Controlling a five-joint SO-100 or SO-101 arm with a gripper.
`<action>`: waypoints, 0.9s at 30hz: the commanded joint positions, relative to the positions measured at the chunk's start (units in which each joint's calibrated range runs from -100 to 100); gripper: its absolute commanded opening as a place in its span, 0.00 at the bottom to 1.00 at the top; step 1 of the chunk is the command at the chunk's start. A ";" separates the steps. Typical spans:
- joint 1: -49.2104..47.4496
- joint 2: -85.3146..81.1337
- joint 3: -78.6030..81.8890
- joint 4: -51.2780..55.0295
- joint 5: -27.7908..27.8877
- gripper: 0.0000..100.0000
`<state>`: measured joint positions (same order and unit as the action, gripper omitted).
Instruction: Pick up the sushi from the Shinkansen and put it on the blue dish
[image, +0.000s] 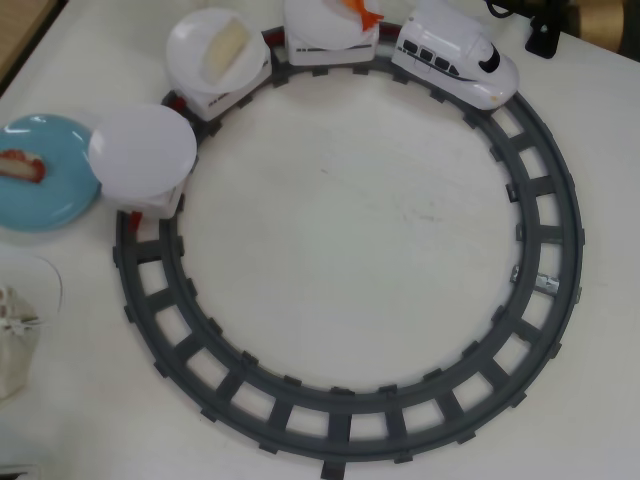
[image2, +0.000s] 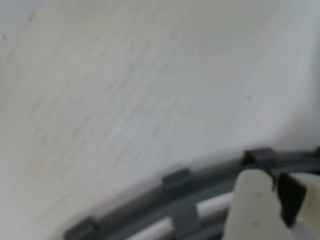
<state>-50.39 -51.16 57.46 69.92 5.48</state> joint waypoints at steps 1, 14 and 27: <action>0.83 -6.62 7.83 -2.87 0.01 0.03; 1.09 -26.86 28.66 -6.18 0.01 0.03; -1.72 -46.68 35.96 1.12 -0.36 0.03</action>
<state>-51.61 -95.61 93.05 68.82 5.02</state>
